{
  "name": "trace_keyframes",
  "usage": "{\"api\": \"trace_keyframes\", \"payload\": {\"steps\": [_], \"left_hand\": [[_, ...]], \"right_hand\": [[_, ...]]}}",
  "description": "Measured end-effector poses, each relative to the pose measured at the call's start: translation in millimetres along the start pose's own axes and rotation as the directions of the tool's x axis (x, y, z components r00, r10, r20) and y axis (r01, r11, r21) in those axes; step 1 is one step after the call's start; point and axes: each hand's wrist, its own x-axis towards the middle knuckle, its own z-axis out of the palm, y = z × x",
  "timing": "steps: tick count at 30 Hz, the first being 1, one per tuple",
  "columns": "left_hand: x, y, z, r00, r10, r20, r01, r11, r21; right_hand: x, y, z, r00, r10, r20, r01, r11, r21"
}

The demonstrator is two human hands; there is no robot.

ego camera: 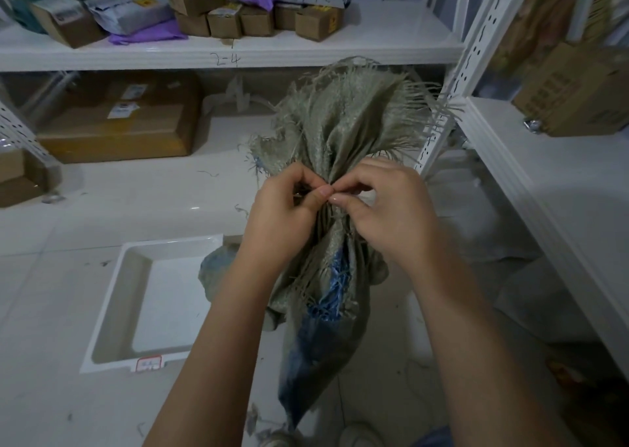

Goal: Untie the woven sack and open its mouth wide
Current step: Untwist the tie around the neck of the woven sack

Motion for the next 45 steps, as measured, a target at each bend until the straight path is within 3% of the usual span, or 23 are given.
{"api": "trace_keyframes", "payload": {"steps": [6, 9, 11, 15, 18, 22, 29, 32, 36, 39, 45], "left_hand": [[-1, 4, -1, 0.994, -0.101, -0.044, 0.096, 0.991, -0.096], [0, 5, -13, 0.981, -0.174, -0.090, 0.145, 0.954, -0.260], [0, 8, -16, 0.988, -0.144, -0.061, 0.125, 0.963, -0.240], [-1, 6, -4, 0.991, -0.133, -0.006, 0.129, 0.975, -0.180], [0, 3, -2, 0.989, -0.150, -0.014, 0.144, 0.968, -0.205], [1, 4, -2, 0.993, -0.114, -0.016, 0.109, 0.973, -0.205], [4, -5, 6, 0.999, -0.018, 0.032, 0.023, 0.987, -0.160], [7, -8, 11, 0.999, 0.034, -0.004, -0.034, 0.989, -0.143], [9, -13, 19, 0.988, 0.114, -0.104, -0.125, 0.986, -0.109], [10, -41, 26, 0.996, 0.065, -0.061, -0.071, 0.993, -0.099], [-9, -135, 62, 0.989, -0.101, 0.111, 0.110, 0.991, -0.074]], "right_hand": [[-1, -3, -1, 0.998, -0.027, -0.064, 0.023, 0.998, -0.055], [-3, 7, -9, 0.991, 0.086, -0.107, -0.081, 0.996, 0.046], [-3, 6, -9, 0.989, 0.127, -0.080, -0.116, 0.985, 0.128], [-1, 2, -3, 0.994, 0.106, -0.022, -0.103, 0.987, 0.123], [-2, 7, -7, 0.982, 0.191, -0.004, -0.186, 0.960, 0.210], [-4, 6, -14, 0.959, 0.272, 0.073, -0.281, 0.902, 0.328], [-3, 14, 2, 0.896, 0.345, 0.280, -0.420, 0.864, 0.278], [0, 16, 6, 0.913, 0.339, 0.225, -0.394, 0.877, 0.276], [5, 16, 23, 0.920, 0.380, 0.101, -0.386, 0.823, 0.418], [-2, 32, 43, 0.905, 0.393, 0.163, -0.424, 0.798, 0.427], [-54, 98, 111, 0.833, 0.474, 0.284, -0.544, 0.794, 0.272]]}}
